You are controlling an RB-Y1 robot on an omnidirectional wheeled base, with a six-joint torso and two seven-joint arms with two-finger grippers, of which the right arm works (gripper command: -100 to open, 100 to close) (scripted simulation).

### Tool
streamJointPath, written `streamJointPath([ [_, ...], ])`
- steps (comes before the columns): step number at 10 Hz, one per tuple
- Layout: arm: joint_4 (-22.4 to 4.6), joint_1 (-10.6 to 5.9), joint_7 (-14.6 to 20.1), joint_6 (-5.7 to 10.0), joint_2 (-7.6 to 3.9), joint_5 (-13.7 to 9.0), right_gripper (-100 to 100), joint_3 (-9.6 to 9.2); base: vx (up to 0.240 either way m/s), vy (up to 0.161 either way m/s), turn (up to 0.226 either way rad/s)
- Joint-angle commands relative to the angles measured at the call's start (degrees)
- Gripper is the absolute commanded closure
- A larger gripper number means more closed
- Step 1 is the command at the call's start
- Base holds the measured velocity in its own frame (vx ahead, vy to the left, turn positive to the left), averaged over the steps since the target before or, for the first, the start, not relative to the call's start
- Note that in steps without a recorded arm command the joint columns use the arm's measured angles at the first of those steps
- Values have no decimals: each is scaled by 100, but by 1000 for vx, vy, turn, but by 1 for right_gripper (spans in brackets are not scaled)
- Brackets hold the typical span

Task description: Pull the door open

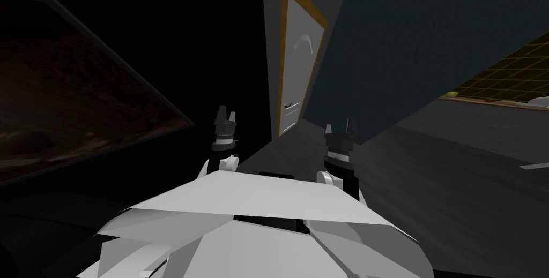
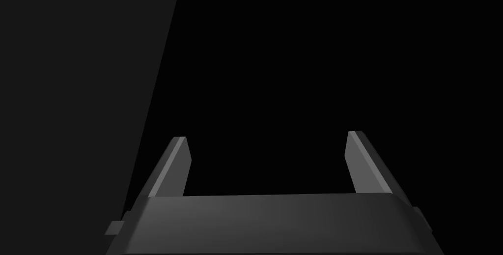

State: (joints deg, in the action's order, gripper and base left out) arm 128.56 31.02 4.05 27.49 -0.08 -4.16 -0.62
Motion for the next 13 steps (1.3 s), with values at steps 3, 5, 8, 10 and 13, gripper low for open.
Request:
streamJointPath([
  [3, -448, -178, 59, 89, -165, -9, -100, -13, 72, -43, 138],
  [5, -630, -250, 83, 125, -226, -12, -100, -18, 115, -61, 89],
  [8, -1031, -409, 136, 204, -357, -20, -100, -30, 87, -56, 129],
  [10, -1267, -503, 167, 250, -432, -25, -100, -37, 76, -52, 111],
  [13, -1645, -653, 217, 325, -548, -32, -100, -48, 88, -53, 128],
])
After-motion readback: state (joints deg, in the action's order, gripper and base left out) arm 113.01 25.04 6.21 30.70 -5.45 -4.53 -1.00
